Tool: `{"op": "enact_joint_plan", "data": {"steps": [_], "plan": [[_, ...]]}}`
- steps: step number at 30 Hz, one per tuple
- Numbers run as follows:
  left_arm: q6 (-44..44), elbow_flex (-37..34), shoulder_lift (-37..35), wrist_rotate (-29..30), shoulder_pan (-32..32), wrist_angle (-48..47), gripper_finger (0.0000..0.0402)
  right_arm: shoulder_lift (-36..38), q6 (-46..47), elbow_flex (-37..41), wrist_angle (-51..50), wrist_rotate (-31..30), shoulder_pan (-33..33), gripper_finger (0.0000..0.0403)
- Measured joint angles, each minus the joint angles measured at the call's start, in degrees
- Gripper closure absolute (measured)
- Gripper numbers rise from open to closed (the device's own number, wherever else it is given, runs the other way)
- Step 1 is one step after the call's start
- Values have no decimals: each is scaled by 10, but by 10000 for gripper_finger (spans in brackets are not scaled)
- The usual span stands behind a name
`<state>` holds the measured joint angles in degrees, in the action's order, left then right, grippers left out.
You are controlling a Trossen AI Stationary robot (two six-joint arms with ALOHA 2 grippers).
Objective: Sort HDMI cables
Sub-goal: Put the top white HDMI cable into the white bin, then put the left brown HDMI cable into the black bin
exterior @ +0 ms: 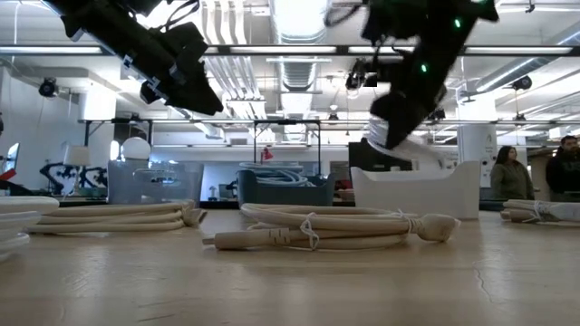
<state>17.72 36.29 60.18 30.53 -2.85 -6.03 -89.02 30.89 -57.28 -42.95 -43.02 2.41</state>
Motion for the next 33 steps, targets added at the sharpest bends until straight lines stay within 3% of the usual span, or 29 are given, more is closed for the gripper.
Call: {"op": "enact_joint_plan", "data": {"steps": [4, 14, 23, 33], "plan": [[0, 0, 0, 0, 0, 8, 239, -11, 30, 47, 48, -69, -10, 358], [1, 0, 0, 1, 0, 19, 239, -19, 57, 71, 79, -45, -35, 361], [1, 0, 0, 1, 0, 18, 239, -19, -8, 54, 78, -35, -36, 311], [1, 0, 0, 1, 0, 17, 239, -19, -13, 26, 79, -13, -35, 256]]}}
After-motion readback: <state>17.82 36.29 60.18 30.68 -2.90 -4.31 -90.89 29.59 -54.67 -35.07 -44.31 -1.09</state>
